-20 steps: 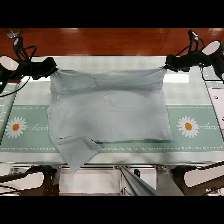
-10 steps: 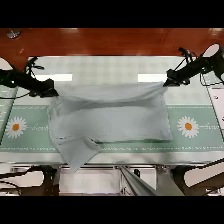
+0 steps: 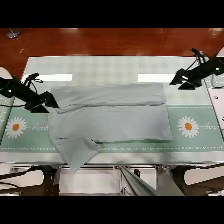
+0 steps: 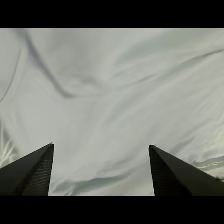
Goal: Fold the shirts.
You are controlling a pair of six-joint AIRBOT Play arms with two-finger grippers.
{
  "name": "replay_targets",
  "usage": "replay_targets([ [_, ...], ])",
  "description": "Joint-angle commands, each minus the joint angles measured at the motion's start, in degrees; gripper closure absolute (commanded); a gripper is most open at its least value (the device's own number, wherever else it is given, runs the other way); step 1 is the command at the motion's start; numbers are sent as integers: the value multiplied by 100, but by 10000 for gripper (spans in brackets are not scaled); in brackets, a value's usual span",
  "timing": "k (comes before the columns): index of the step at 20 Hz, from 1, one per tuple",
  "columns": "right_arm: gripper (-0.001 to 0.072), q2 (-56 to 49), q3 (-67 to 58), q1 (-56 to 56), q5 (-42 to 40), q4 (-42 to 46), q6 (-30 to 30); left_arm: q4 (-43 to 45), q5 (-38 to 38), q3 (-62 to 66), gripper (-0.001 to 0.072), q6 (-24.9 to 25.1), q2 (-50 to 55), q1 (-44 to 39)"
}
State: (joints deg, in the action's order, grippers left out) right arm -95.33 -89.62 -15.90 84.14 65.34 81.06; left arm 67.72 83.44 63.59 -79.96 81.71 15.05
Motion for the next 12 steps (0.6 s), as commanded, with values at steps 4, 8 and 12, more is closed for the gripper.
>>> replay_targets([
  [4, 94, 1950, 2846, -546, -1397, -1333, -765, -79, -234, -2343, 2, -431, -1908, 1235],
  [8, 94, 2822, 4693, -249, -2100, -2500, -1521, -28, -247, -3449, 2, -455, -2621, 1567],
  [12, 94, 2924, 5090, 181, -2306, -2483, -1554, -208, -422, -3842, 2, -472, -2623, 1405],
])
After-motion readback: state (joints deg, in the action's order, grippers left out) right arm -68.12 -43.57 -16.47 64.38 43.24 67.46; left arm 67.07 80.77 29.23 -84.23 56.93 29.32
